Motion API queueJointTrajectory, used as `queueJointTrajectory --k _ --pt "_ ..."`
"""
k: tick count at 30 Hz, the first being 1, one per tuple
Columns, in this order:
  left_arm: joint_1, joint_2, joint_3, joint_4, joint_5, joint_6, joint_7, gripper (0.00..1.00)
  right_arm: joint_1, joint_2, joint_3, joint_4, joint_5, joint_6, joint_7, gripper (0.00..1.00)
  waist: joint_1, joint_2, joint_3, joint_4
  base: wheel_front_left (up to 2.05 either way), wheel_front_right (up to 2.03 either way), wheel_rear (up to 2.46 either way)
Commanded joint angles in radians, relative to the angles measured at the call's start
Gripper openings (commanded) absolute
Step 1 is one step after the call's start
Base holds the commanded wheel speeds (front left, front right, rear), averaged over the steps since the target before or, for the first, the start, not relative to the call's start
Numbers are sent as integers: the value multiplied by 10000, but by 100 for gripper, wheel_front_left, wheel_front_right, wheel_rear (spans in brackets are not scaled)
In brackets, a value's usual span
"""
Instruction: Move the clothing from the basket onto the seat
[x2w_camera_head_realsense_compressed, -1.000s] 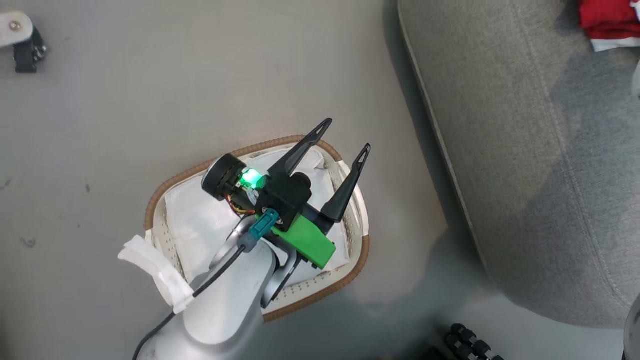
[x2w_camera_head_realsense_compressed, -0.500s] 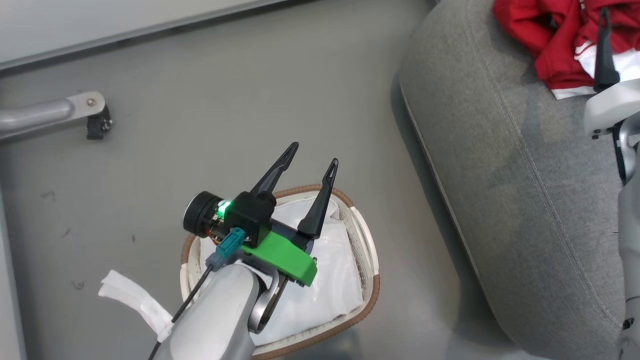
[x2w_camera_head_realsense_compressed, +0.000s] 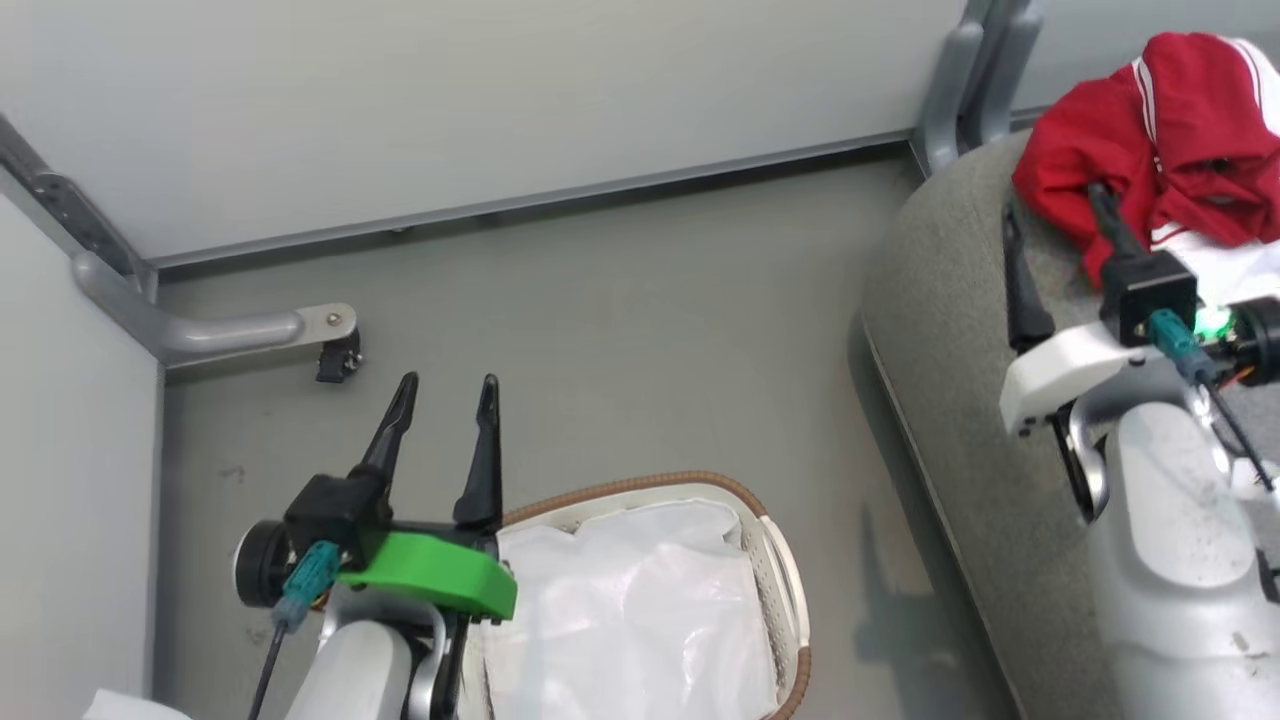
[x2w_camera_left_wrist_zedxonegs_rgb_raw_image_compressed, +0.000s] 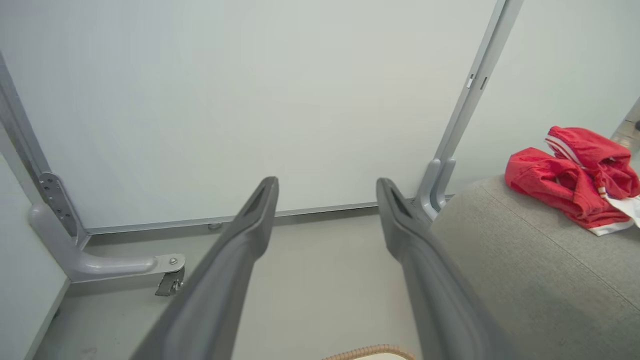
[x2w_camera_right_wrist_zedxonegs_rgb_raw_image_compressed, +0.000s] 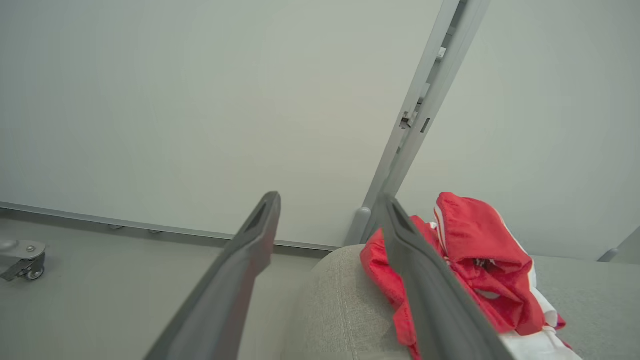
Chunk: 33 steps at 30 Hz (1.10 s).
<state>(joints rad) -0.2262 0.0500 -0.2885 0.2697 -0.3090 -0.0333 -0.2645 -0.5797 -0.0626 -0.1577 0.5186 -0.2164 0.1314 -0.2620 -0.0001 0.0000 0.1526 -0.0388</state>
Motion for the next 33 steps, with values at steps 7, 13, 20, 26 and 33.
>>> queueJointTrajectory --k 7,13,20,26,33 --pt "1453 12 1223 -87 92 47 6 100 2047 95 993 -333 1899 -15 -43 100 1 0 -1332 956 0 0 0" --pt "2284 12 1681 -151 150 -66 6 100 3394 95 1339 -822 2801 -15 -43 100 1 0 -1560 1120 0 0 0" --pt "2828 13 1892 -232 -67 -17 6 100 4355 100 1676 -1314 3195 -15 -43 100 1 0 -1677 1115 0 0 0" --pt "2965 13 1873 -249 -159 27 6 100 4549 99 1762 -1404 3315 -15 -43 100 1 0 -1685 1030 0 0 0" --pt "2916 13 1850 -193 -125 17 6 100 4544 100 1738 -1398 3350 -15 -43 100 1 0 -1651 975 0 0 0"
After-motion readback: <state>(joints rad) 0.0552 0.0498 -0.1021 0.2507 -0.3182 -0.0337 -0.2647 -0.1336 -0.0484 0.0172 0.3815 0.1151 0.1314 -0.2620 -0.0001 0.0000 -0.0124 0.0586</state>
